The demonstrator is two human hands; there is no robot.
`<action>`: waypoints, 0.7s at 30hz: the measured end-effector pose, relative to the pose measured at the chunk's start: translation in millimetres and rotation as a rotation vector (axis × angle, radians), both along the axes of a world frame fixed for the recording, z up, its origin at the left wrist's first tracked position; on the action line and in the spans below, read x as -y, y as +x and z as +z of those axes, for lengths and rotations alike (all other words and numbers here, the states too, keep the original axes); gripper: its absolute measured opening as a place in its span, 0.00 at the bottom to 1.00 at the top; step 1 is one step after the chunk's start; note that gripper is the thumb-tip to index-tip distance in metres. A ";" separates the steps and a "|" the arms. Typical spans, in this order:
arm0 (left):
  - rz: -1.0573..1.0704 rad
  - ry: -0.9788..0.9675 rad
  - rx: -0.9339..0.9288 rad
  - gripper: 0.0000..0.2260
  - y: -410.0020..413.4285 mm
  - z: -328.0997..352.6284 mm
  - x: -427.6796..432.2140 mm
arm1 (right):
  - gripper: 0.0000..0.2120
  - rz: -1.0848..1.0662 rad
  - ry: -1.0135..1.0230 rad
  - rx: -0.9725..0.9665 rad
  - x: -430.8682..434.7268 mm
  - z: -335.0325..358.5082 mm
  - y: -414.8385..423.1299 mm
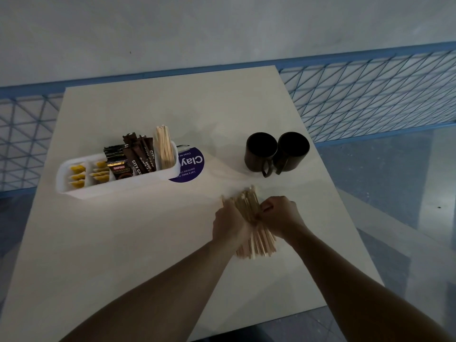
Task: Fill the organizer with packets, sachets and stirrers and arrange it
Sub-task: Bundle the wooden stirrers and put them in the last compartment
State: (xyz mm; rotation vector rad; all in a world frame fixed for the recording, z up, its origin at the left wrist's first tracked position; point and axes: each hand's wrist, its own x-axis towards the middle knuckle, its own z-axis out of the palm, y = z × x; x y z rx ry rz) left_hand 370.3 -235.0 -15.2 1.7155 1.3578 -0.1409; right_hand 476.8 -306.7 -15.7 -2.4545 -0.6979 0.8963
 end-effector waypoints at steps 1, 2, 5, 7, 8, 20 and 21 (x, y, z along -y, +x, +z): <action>0.002 0.013 -0.008 0.29 0.0 -0.4 -0.1 | 0.06 0.001 0.002 -0.007 -1.1 0.0 -1.1; 0.000 0.029 -0.012 0.29 -0.1 -1.5 -0.4 | 0.06 0.004 0.005 -0.011 -2.0 -0.5 -1.9; -0.001 0.066 -0.035 0.25 0.3 -3.4 -2.4 | 0.06 0.024 0.015 0.004 -4.7 -1.4 -2.4; 0.009 0.069 -0.041 0.19 1.0 -3.0 -4.0 | 0.06 0.043 0.015 0.013 -6.0 -0.7 -1.7; 0.013 0.066 -0.041 0.17 1.2 -3.3 -4.7 | 0.07 0.051 0.013 0.011 -6.5 -0.3 -1.3; -0.002 0.073 -0.056 0.12 0.9 -3.7 -10.1 | 0.11 0.001 -0.015 -0.037 -7.2 2.1 2.1; -0.004 0.087 -0.060 0.12 1.2 -3.2 -9.1 | 0.11 0.006 -0.024 -0.043 -7.1 2.7 1.9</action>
